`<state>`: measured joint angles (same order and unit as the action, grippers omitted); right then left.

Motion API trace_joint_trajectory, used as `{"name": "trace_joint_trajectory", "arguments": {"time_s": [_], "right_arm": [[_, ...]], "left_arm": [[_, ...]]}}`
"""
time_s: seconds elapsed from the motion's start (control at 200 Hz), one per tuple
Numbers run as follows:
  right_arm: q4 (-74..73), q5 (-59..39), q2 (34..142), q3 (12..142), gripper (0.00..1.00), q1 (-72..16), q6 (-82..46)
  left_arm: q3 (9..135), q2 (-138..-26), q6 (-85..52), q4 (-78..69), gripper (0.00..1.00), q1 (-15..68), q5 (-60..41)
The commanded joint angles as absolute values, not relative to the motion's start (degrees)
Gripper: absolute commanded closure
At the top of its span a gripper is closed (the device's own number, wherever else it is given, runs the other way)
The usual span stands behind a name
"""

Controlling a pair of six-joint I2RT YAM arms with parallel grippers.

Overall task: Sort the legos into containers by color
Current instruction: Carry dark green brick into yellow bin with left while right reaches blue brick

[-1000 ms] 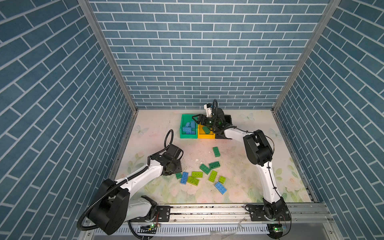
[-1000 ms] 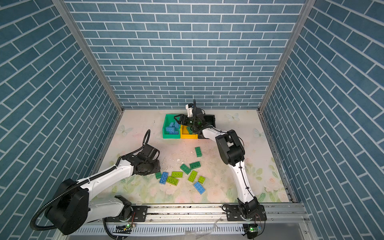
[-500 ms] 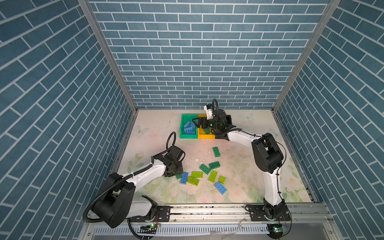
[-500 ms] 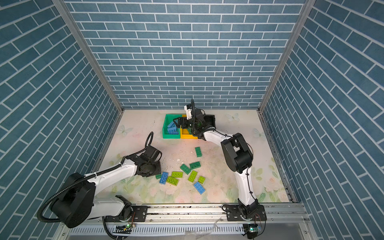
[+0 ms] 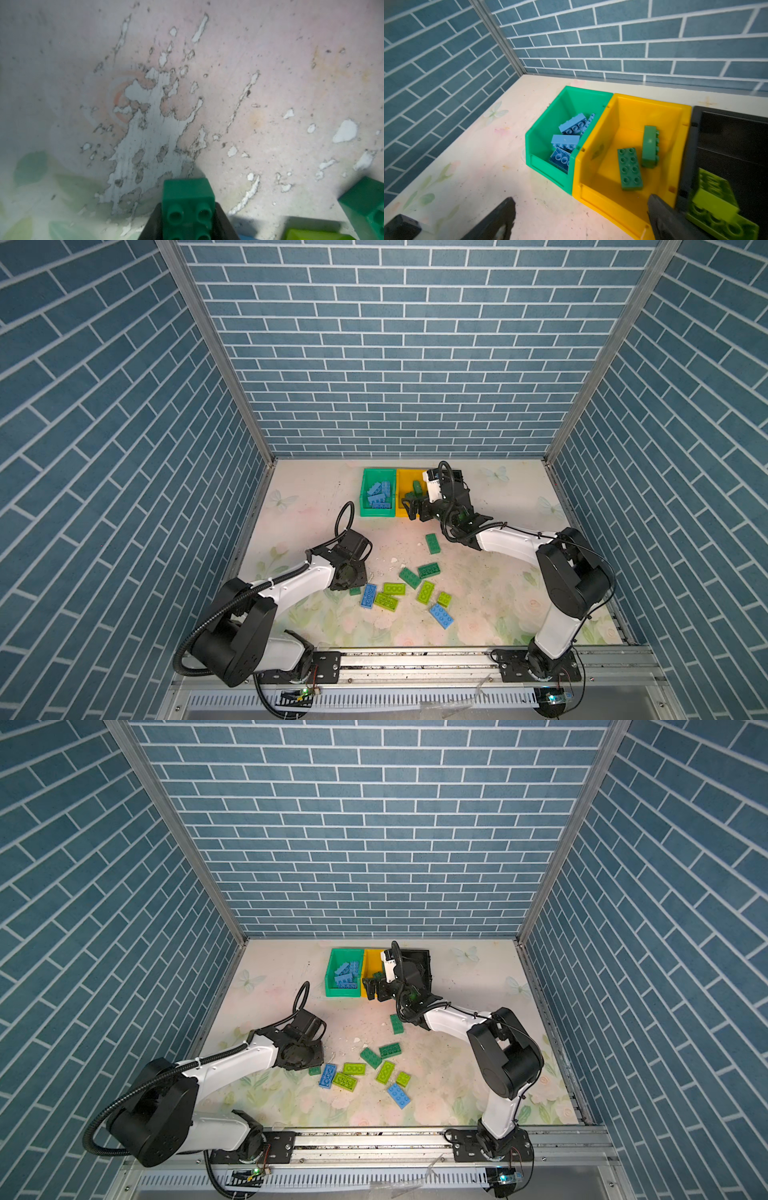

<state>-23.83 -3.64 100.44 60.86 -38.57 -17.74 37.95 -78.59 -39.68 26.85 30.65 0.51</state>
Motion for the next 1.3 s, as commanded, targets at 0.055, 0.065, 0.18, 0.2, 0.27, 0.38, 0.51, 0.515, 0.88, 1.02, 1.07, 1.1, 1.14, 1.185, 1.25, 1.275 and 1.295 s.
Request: {"name": "trace_joint_trajectory", "arguments": {"time_s": [0.055,0.065,0.18,0.2,0.27,0.38,0.51,0.515,0.88,1.02,1.07,1.1,1.14,1.185,1.25,1.275,1.295], "right_arm": [[-19.77,1.1,94.12,59.32,0.06,-38.49,-12.92],[-19.6,1.07,93.78,58.91,0.06,-38.5,-12.81],[-17.84,0.67,89.69,54.55,0.07,-38.48,-10.9],[-17.61,0.2,89.04,53.81,0.08,-38.5,-10.56],[-16.62,-1.48,86.61,51.33,0.09,-38.49,-9.08],[-13.69,-3.43,83.79,48.77,0.11,-38.48,-8.53],[-8.08,-6.06,81.65,47.01,0.14,-38.9,-9.01],[-7.82,-5.98,81.61,46.97,0.14,-38.96,-9.08],[7.59,-2.25,76.25,42.28,0.2,-46.73,-15.54],[10.55,-1.86,73.13,40.13,0.22,-50.25,-18.41],[12.65,-2.01,72.51,40.17,0.22,-51.32,-19.53],[13.66,-1.98,72.16,40.15,0.23,-52.04,-20.2],[14.73,-1.98,71.37,39.63,0.24,-53.12,-21.13],[15.49,-1.91,70.52,38.78,0.24,-54.45,-22.16],[16.52,-1.85,69.34,37.31,0.25,-56.31,-23.8],[17.04,-1.83,69.01,36.84,0.25,-57.16,-24.42],[17.48,-1.69,68.82,36.49,0.25,-57.75,-24.81]], "left_arm": [[44.62,-79.01,-34.7,27.16,0.81,30.06,4.08],[44.86,-79.01,-34.36,27.16,0.81,30.06,4.16],[49.94,-79.57,-30.97,25.43,0.81,29.86,4.34],[50.7,-79.89,-30.44,24.93,0.81,29.88,3.97],[53.94,-81.8,-28.79,23.48,0.81,29.42,2.28],[60.49,-86.38,-26.63,22.16,0.81,29.19,-0.32],[65.7,-90.67,-24.88,17.58,0.81,29.28,-4.2],[65.81,-90.82,-24.79,17.36,0.81,29.27,-4.34],[79.31,-104.5,-21.39,9.67,0.8,29.34,-10.48],[84.17,-109.41,-20.44,8.26,0.79,29.34,-11.69],[85.86,-111.03,-19.95,8.5,0.79,29.44,-11.47],[86.97,-111.9,-19.75,8.76,0.79,29.32,-11.18],[88.18,-112.9,-19.52,9.04,0.79,29.29,-10.96],[89.43,-113.97,-19.35,9.21,0.78,29.36,-10.57],[91.25,-115.29,-19.01,9.23,0.77,29.32,-9.85],[91.93,-115.83,-18.89,9.35,0.77,29.35,-9.34],[92.65,-116.23,-18.69,9.54,0.77,29.29,-8.94]]}}
